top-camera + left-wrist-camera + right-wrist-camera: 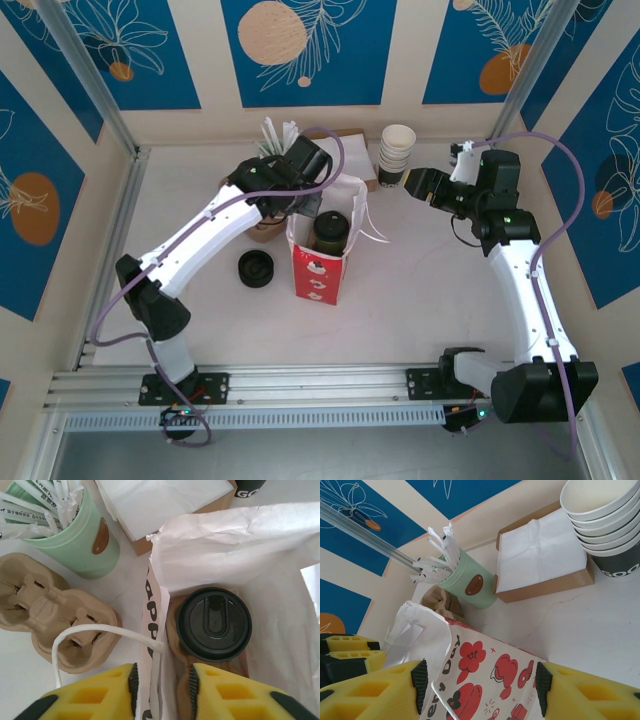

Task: Pack the takeout coffee

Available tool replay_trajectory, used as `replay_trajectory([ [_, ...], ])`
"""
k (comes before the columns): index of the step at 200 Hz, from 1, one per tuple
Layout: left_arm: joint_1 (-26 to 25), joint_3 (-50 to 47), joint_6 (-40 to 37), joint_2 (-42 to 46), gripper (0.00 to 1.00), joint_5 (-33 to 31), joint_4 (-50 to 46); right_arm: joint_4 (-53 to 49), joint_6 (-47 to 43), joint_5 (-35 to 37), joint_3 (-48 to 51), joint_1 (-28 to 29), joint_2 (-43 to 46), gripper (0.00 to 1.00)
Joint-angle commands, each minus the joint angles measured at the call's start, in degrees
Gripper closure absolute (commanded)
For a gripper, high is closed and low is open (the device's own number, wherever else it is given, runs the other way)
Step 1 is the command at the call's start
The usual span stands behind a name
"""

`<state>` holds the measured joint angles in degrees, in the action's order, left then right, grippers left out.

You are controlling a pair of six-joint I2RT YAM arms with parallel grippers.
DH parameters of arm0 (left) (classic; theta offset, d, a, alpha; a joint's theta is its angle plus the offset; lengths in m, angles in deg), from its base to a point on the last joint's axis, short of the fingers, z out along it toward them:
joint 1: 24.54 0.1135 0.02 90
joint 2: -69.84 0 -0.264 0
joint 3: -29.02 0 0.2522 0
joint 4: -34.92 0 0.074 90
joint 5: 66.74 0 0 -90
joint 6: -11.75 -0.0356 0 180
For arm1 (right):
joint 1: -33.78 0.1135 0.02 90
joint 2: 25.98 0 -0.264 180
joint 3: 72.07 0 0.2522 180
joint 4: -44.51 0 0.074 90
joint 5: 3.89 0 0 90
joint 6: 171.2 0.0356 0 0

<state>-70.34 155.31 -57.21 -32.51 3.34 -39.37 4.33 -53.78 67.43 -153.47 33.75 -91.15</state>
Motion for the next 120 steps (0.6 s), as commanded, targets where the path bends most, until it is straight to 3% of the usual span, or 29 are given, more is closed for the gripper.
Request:
replay_trajectory([
  [1,0.56,0.49,1.41,-1.34,0.69,-1.11,-0.77,1.43,0.35,-0.91,0.33,-0.33,-0.81,0.39],
  [48,0.87,0.94,1.44,-2.64,0.75,-1.35,-1.17,2.42,0.71,-1.27,0.18,-0.32,-2.50,0.39],
  [72,0.95,0.73,2.35,-2.32,0.85,-3.33,-1.63,2.72,0.71,-1.31,0.03,-0.34,-3.03,0.39],
  [120,0.90,-2.71,8.02,0.83,0.88,-2.37,-2.27,3.92,0.75,0.19,-0.37,0.15,-4.64,0.39],
])
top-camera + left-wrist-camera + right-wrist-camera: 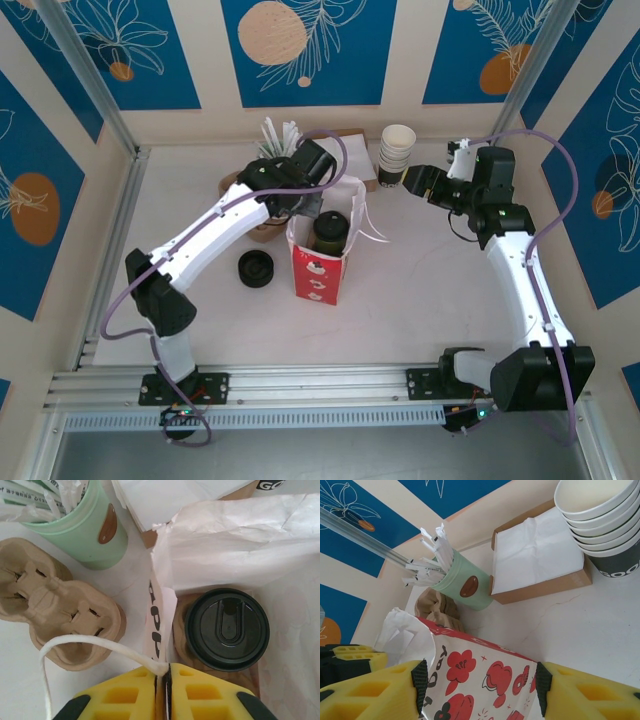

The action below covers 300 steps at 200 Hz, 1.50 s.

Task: Pack the takeout coffee

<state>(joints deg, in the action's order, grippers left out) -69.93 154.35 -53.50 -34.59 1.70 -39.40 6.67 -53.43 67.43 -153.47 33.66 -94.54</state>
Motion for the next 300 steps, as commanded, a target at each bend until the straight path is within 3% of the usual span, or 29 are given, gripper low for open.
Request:
replay_trajectory([
  [1,0.48,-1.86,4.46,3.00,0.88,-0.75,-2.31,1.67,0.38,0.25,-0.38,0.27,-1.33,0.39],
  [49,0.53,-8.00,8.73,8.45,0.91,-0.82,-1.57,2.85,-1.08,6.57,-3.04,4.96,-6.29,0.42],
  [69,0.55,-9.35,8.92,10.01,0.97,-1.67,-1.60,3.12,-1.53,8.30,-5.15,7.58,-9.24,0.42],
  [126,0.56,-13.30,9.40,13.35,0.98,-3.48,-2.24,5.13,-3.78,13.44,-12.38,13.58,-18.98,0.44],
  [149,0.53,-14.13,8.45,13.97,1.00,-1.88,-1.85,9.02,-9.41,18.25,-14.33,16.22,-23.56,0.45],
  [202,1.19,-14.60,3.98,15.49,0.98,2.64,-0.61,3.60,-10.79,23.66,-28.41,19.21,-36.97,0.45],
  [256,2.04,-14.10,1.91,16.28,0.76,6.45,-0.17,-2.37,-11.35,29.36,-41.64,21.66,-49.04,0.45],
  [300,2.10,-11.94,0.52,18.10,0.44,11.76,0.97,-4.15,-12.23,35.51,-49.52,22.27,-56.35,0.44],
])
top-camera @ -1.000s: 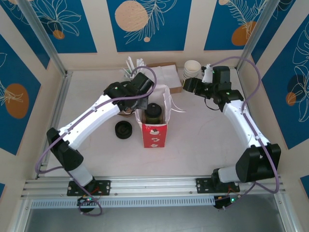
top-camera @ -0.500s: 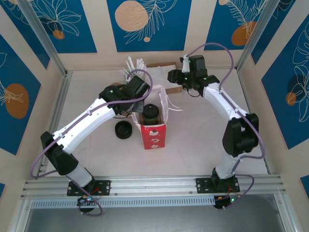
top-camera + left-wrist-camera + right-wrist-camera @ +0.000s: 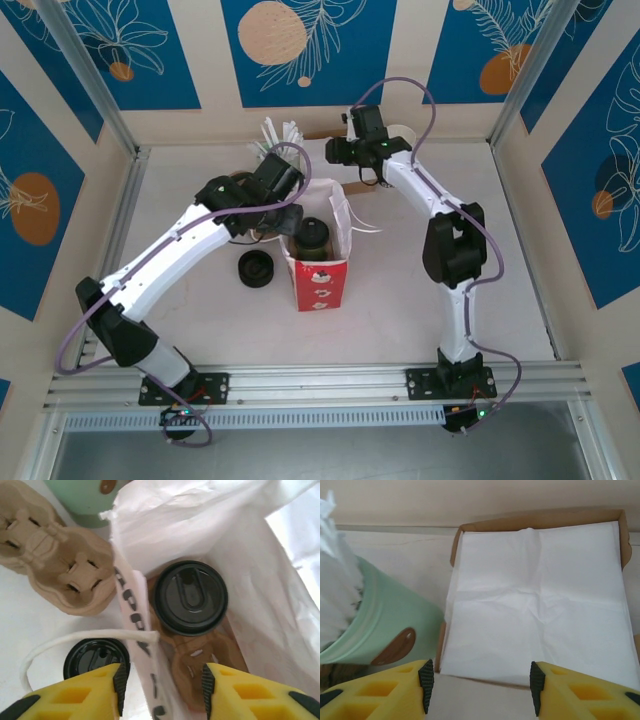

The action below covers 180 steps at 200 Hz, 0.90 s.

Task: Pack the takeout coffee

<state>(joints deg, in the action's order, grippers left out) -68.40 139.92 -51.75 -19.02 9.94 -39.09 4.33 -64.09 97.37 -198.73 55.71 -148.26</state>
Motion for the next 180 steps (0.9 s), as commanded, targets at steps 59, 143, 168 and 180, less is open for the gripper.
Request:
replay_trajectory([
  [59,1.46,5.41,-2.43,6.61,0.36,11.46,1.00,-6.94,-2.78,7.76,-18.43,0.22,-15.21,0.39],
  [143,2.31,7.40,-4.73,13.73,0.26,12.61,-0.33,-9.71,-9.12,11.83,-33.17,1.44,-29.48,0.30],
  [168,2.59,6.72,-5.18,14.76,0.20,13.58,0.66,-8.43,-10.19,14.22,-34.21,1.58,-31.46,0.29],
  [180,2.63,6.92,-5.17,14.87,0.17,12.68,0.40,-7.59,-11.10,15.76,-34.48,1.62,-32.16,0.25],
])
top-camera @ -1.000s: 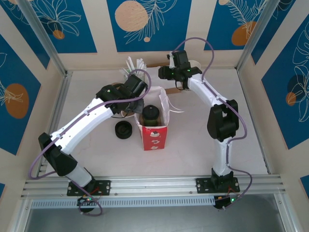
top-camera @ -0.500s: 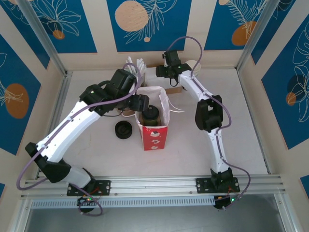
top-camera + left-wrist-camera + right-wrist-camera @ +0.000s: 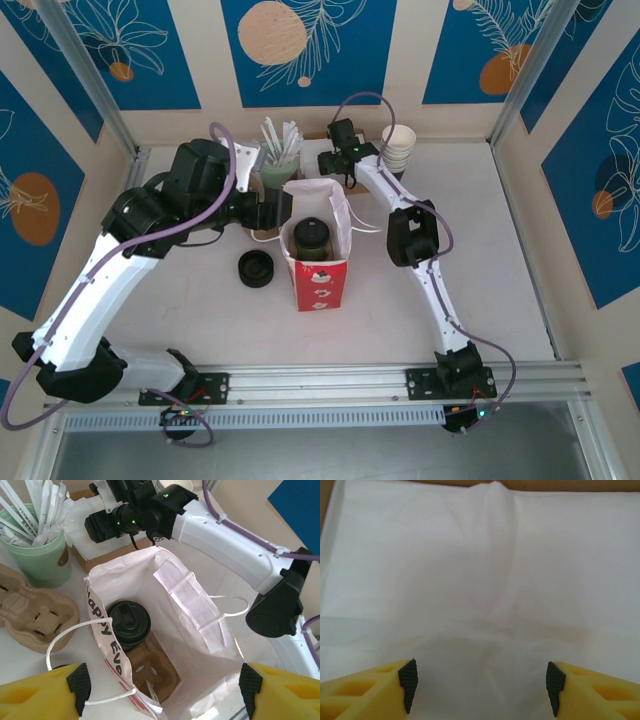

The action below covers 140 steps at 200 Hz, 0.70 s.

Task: Pack the takeout coffee

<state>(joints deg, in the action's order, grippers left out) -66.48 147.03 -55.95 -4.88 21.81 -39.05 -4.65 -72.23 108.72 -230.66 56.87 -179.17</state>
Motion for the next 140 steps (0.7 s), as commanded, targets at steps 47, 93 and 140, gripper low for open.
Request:
replay_trajectory([
  [47,2.45,-3.01,1.16,2.19,0.01,-4.82,1.04,2.06,-2.42,5.96,-4.44,-0.06,-3.56,0.19],
  [93,2.91,-4.96,1.28,2.81,0.00,-6.52,2.57,1.96,-2.29,3.29,-6.01,-0.30,-5.28,0.21],
  [140,3.69,-6.11,2.51,3.54,0.00,-8.30,2.81,1.76,-1.35,1.12,-6.40,-1.21,-5.34,0.40],
])
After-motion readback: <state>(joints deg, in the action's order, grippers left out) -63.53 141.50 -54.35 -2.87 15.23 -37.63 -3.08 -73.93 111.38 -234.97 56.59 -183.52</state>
